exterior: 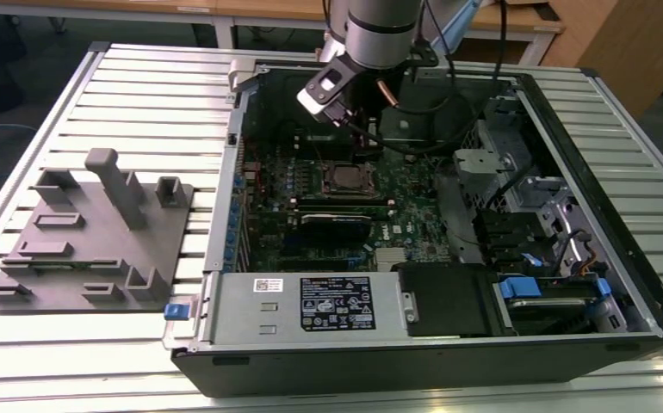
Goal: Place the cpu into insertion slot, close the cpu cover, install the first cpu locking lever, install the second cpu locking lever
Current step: 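Close the cpu cover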
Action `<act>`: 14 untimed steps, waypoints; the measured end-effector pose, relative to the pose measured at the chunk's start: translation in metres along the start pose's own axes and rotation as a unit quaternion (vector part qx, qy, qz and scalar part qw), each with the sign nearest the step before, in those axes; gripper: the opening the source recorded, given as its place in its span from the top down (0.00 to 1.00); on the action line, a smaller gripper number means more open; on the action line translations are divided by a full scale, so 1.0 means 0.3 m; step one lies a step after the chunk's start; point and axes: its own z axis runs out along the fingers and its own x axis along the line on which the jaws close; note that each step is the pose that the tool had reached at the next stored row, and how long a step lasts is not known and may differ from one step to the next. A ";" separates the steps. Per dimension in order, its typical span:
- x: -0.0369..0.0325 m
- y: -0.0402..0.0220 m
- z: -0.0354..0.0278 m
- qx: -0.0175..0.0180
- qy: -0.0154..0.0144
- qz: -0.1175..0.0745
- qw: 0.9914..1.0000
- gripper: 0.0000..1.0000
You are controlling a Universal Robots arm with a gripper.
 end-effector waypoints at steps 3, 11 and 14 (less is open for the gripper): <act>0.000 0.000 0.000 0.000 0.000 -0.008 1.000 0.90; 0.000 0.000 0.002 0.000 0.000 -0.017 1.000 0.90; 0.000 -0.003 0.002 0.000 0.000 -0.017 1.000 0.90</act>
